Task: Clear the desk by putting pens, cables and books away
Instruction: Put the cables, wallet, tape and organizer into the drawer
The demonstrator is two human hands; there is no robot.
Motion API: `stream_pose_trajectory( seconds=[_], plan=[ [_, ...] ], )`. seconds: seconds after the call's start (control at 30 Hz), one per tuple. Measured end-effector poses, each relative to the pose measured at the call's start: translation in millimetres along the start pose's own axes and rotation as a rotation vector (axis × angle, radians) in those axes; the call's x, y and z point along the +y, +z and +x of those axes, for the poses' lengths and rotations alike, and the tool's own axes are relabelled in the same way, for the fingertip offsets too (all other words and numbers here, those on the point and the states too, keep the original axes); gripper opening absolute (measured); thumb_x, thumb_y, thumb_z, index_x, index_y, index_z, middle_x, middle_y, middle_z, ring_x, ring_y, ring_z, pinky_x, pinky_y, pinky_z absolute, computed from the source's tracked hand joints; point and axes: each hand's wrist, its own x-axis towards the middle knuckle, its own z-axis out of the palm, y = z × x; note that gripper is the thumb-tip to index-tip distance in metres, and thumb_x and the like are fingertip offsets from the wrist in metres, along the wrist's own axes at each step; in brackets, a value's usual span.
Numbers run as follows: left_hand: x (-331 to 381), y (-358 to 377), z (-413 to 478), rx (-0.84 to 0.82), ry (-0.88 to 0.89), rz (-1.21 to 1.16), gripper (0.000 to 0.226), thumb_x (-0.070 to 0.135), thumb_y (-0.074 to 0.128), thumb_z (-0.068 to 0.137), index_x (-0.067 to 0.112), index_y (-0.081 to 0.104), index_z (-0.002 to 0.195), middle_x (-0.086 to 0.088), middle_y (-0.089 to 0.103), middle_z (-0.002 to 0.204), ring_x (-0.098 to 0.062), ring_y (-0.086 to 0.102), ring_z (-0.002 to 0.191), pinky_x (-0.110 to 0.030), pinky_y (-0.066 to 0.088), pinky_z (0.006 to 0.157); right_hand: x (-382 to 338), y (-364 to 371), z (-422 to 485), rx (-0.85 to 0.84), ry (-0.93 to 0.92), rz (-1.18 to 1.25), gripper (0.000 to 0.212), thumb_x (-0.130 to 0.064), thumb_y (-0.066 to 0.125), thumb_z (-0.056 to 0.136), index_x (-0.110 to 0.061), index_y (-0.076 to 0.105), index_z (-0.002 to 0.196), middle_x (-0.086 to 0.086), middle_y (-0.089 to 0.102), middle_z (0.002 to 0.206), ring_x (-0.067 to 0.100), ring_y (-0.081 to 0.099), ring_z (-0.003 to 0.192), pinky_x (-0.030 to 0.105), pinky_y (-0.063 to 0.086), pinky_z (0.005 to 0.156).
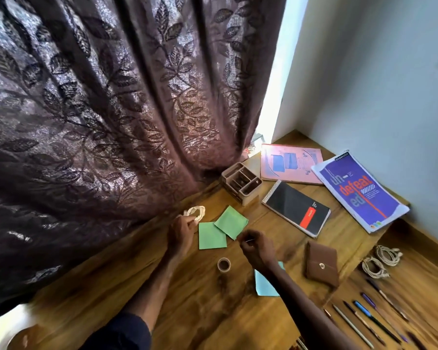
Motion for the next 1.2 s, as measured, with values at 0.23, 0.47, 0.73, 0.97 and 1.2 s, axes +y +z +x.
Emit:
stream_pose_trajectory(
  seconds=[0.23, 0.47, 0.73, 0.97, 1.2],
  plan=[
    [106.0, 32.7, -68.1, -0.046, 0.624, 0.11, 0.012, 0.031, 0.068, 0.094, 0.025, 0.077, 0.097, 0.001, 0.071, 0.099, -0.018, 0.07, 0.083, -0.03, 0.055, 0.063, 11.7, -62.0, -17.1, 0.088, 0.145, 0.391, 0.033, -0.037, 0.057, 0.1, -0.008, 0.072, 0.103, 0.012, 0.076, 0.088, 0.019, 0.072, 0.07, 0.031, 0.059, 0.061],
    [186.8, 106.8, -125.9, -0.165, 0.858, 0.166, 0.028, 0.032, 0.052, 0.101, 0.035, 0.066, 0.125, 0.001, 0.071, 0.105, -0.021, 0.07, 0.087, -0.033, 0.059, 0.071, 95.4, -161.6, -55.7, 0.257, 0.39, 0.691, 0.019, -0.008, 0.065, 0.096, 0.008, 0.069, 0.103, 0.025, 0.075, 0.089, 0.024, 0.071, 0.067, 0.029, 0.058, 0.054],
    [291.3, 204.1, -187.8, -0.488, 1.008, 0.202, 0.024, 0.032, 0.057, 0.092, 0.033, 0.061, 0.115, 0.007, 0.063, 0.114, -0.019, 0.067, 0.097, -0.039, 0.058, 0.076, 228.6, -280.7, -107.4, 0.631, 0.626, 0.869, 0.021, -0.007, 0.057, 0.101, 0.004, 0.06, 0.119, 0.018, 0.064, 0.087, 0.019, 0.06, 0.065, 0.019, 0.05, 0.048],
    [349.5, 276.8, -217.3, -0.603, 0.971, 0.274, 0.02, 0.034, 0.043, 0.101, 0.027, 0.058, 0.112, 0.002, 0.058, 0.112, -0.026, 0.066, 0.093, -0.043, 0.055, 0.074, 331.3, -335.9, -105.3, 0.713, 0.877, 0.87, 0.027, -0.004, 0.054, 0.101, 0.012, 0.059, 0.123, 0.015, 0.059, 0.079, 0.016, 0.055, 0.052, 0.012, 0.035, 0.03],
    [379.2, 333.8, -213.3, -0.595, 0.874, 0.377, 0.019, 0.03, 0.042, 0.101, 0.024, 0.058, 0.11, -0.001, 0.059, 0.116, -0.028, 0.067, 0.095, -0.043, 0.056, 0.07, 381.7, -372.2, -39.4, 0.702, 0.86, 0.905, 0.028, -0.004, 0.054, 0.102, 0.011, 0.056, 0.125, 0.022, 0.063, 0.092, 0.011, 0.058, 0.043, 0.013, 0.037, 0.03]
  ],
)
